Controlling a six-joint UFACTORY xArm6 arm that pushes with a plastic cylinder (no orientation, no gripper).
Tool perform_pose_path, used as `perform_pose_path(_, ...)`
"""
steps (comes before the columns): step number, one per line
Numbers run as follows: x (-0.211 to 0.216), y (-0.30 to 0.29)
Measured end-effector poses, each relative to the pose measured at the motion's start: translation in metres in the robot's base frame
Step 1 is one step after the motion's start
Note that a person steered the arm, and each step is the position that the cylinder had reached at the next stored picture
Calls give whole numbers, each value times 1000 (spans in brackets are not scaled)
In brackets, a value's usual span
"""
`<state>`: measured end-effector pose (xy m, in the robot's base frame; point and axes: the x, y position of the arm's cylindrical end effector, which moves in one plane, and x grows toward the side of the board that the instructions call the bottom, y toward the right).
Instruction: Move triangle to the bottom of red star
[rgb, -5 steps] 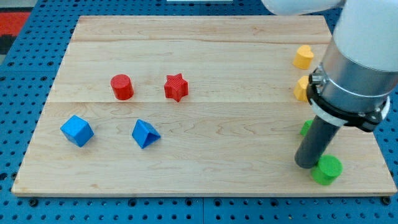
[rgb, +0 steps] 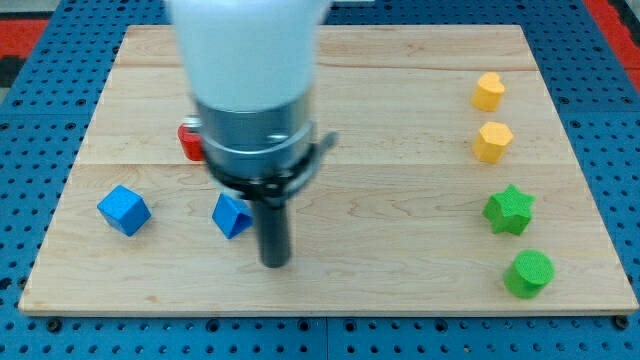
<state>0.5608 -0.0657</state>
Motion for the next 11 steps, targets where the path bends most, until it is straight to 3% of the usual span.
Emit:
perform_pose_path(5,-77,-105)
perform_pose_path(8,-79,-22)
perform_pose_path(11,-120,7)
